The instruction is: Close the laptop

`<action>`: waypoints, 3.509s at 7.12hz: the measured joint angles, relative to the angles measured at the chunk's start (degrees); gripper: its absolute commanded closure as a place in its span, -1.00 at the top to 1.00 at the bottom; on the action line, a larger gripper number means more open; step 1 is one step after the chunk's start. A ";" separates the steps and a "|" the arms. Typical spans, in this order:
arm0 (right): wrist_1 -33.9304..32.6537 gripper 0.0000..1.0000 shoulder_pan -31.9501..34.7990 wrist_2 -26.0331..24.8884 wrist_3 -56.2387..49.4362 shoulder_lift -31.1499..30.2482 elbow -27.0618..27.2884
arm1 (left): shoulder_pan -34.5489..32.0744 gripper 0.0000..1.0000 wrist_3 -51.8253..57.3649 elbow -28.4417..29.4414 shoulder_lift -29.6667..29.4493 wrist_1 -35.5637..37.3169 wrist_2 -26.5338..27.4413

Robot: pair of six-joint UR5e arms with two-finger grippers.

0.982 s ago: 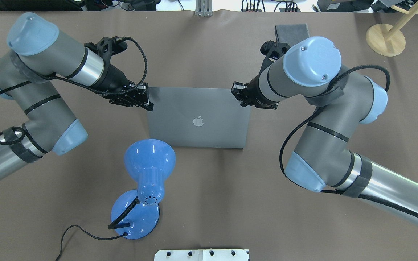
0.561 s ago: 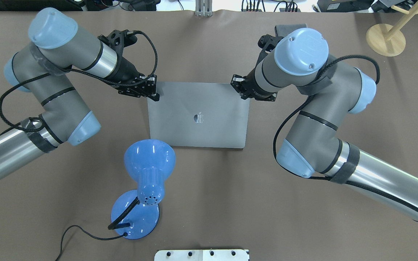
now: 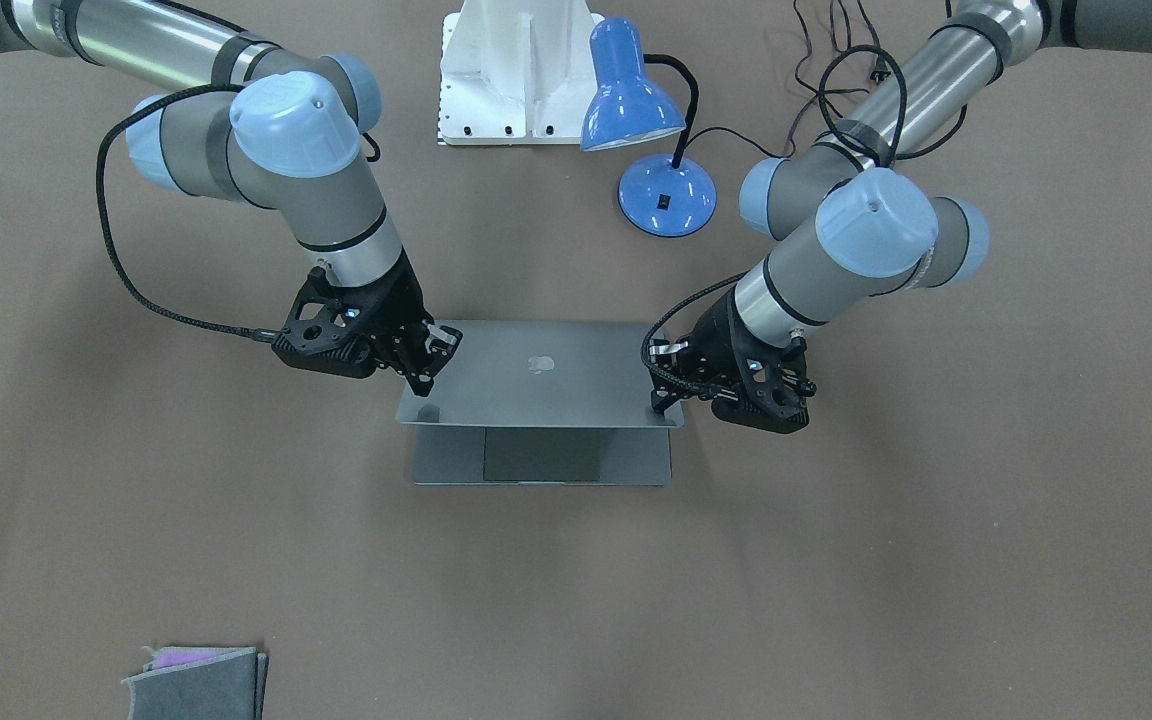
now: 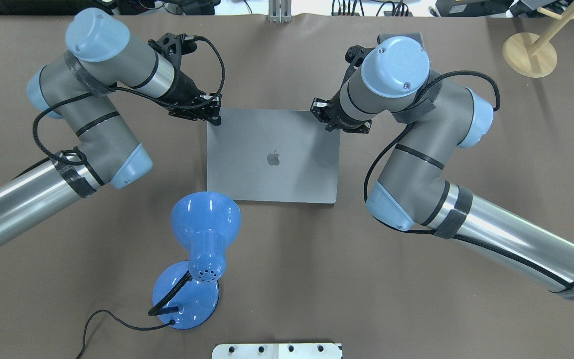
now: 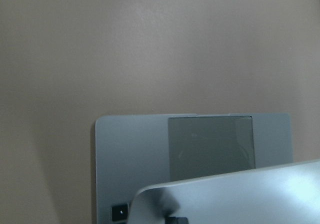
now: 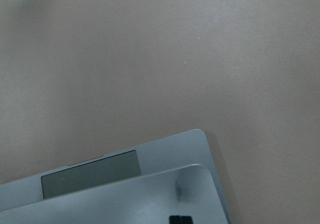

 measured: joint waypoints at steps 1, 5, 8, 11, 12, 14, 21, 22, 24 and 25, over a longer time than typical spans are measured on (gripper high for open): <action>1.20 -1.00 0.06 -0.03 0.00 0.87 -2.35 | 0.00 -1.00 0.39 1.30 -0.60 0.00 0.86; 2.51 -1.00 0.03 -0.36 -0.03 4.87 -10.81 | 0.26 -1.00 1.82 5.16 -1.84 -0.04 3.58; 6.75 -1.00 -0.24 -1.03 -0.05 5.67 -16.18 | 1.29 -1.00 3.50 7.85 -2.70 -0.06 6.30; 7.27 -1.00 -0.88 -1.87 -0.08 6.19 -17.95 | 2.69 -1.00 4.81 9.34 -3.01 0.00 8.77; 7.28 -1.00 -0.78 -1.83 -0.16 6.43 -17.85 | 2.95 -1.00 4.88 9.28 -3.05 -0.01 9.18; 7.08 -0.99 1.00 1.03 -1.12 6.53 -16.13 | 2.04 -0.06 5.05 7.84 -3.09 1.13 7.97; -13.56 1.00 18.81 13.22 -37.63 -17.53 13.05 | -17.16 0.97 45.09 -23.63 10.20 44.81 -1.71; -14.49 1.00 22.45 15.29 -44.57 -23.68 16.62 | -22.23 0.97 54.60 -25.03 13.56 48.07 -2.89; -14.90 1.00 31.52 17.38 -60.75 -36.54 21.08 | -32.60 0.97 72.19 -23.73 21.08 50.20 -5.89; -15.03 1.00 36.62 17.62 -70.16 -41.73 21.41 | -36.91 0.97 78.28 -22.03 24.60 50.21 -6.43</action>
